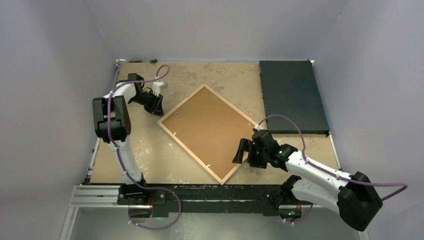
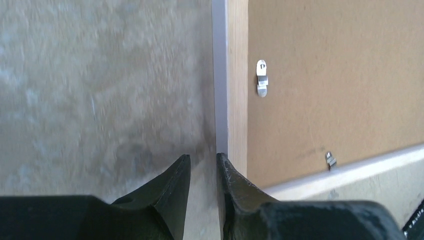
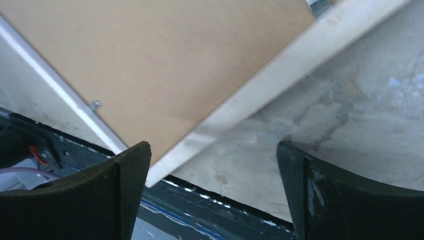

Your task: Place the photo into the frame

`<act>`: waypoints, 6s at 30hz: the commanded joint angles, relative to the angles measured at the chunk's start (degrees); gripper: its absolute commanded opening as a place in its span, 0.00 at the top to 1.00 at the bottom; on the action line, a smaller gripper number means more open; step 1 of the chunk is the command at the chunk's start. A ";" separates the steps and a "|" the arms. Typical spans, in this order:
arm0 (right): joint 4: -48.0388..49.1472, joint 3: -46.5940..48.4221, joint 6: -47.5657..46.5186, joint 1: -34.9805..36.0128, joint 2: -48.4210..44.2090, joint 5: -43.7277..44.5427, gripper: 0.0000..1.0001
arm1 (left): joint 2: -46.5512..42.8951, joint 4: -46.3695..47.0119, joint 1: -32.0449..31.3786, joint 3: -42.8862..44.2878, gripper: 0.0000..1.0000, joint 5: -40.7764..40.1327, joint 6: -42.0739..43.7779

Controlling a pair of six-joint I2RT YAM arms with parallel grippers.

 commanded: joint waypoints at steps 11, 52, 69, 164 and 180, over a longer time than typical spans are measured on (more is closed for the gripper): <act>11.45 3.89 -2.16 -0.20 11.73 0.42 0.01 | 5.02 -1.99 -2.55 -0.56 0.99 2.53 -0.09; 12.98 47.50 -17.02 -5.22 42.02 13.07 0.01 | -8.87 -16.89 5.33 -12.85 0.94 1.96 15.86; 16.09 35.62 -13.91 -5.99 42.38 8.70 0.01 | -8.37 -10.82 5.94 -16.05 0.96 0.43 12.93; 43.84 54.55 2.02 21.35 70.62 -9.27 0.17 | -13.16 -5.78 3.70 -19.39 1.00 6.83 4.00; 44.19 56.38 1.94 21.95 72.30 -7.75 0.17 | -13.14 -6.00 3.70 -19.36 1.00 6.92 4.44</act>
